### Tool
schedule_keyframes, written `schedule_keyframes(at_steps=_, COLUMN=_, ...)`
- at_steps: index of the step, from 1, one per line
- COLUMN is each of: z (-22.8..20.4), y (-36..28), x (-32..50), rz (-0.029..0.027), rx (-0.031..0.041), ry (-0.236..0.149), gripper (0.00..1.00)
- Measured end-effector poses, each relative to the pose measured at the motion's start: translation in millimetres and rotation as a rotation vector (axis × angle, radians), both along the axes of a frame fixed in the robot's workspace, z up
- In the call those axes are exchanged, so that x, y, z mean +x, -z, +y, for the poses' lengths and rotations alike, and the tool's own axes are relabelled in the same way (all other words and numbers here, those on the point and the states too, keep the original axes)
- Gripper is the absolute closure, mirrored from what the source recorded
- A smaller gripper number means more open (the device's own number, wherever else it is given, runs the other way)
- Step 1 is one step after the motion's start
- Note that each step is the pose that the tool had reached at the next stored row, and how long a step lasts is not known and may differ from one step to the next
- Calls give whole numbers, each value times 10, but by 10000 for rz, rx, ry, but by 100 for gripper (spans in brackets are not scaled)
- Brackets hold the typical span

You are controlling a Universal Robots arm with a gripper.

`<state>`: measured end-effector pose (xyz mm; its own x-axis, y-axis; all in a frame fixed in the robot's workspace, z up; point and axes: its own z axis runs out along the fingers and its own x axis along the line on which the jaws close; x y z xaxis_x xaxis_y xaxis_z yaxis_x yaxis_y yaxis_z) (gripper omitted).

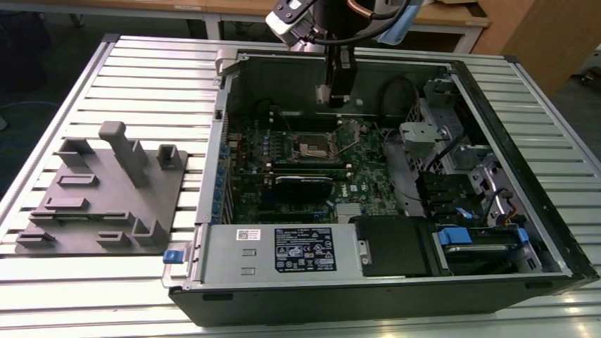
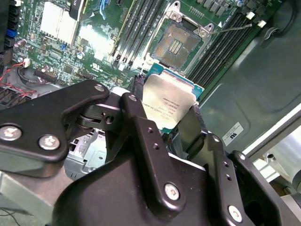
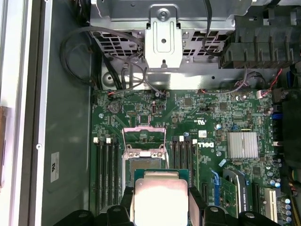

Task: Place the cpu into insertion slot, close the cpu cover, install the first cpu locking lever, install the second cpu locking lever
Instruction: 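Place the cpu into insertion slot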

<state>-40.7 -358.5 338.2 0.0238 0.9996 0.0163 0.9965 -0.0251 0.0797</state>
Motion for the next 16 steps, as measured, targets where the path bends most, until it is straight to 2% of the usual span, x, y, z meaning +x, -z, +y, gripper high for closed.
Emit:
schedule_keyframes(at_steps=6, z=0, y=26, x=-3, rz=0, rx=2, ry=-26, gripper=46)
schedule_keyframes(at_steps=10, z=0, y=46, x=-9, rz=3, rx=15, ry=-369, gripper=46)
schedule_keyframes(at_steps=11, z=0, y=49, x=-9, rz=2, rx=41, ry=-441, gripper=46)
schedule_keyframes(at_steps=15, z=0, y=66, x=-9, rz=0, rx=271, ry=-525, gripper=46)
schedule_keyframes(at_steps=16, z=0, y=67, x=-9, rz=0, rx=276, ry=-525, gripper=46)
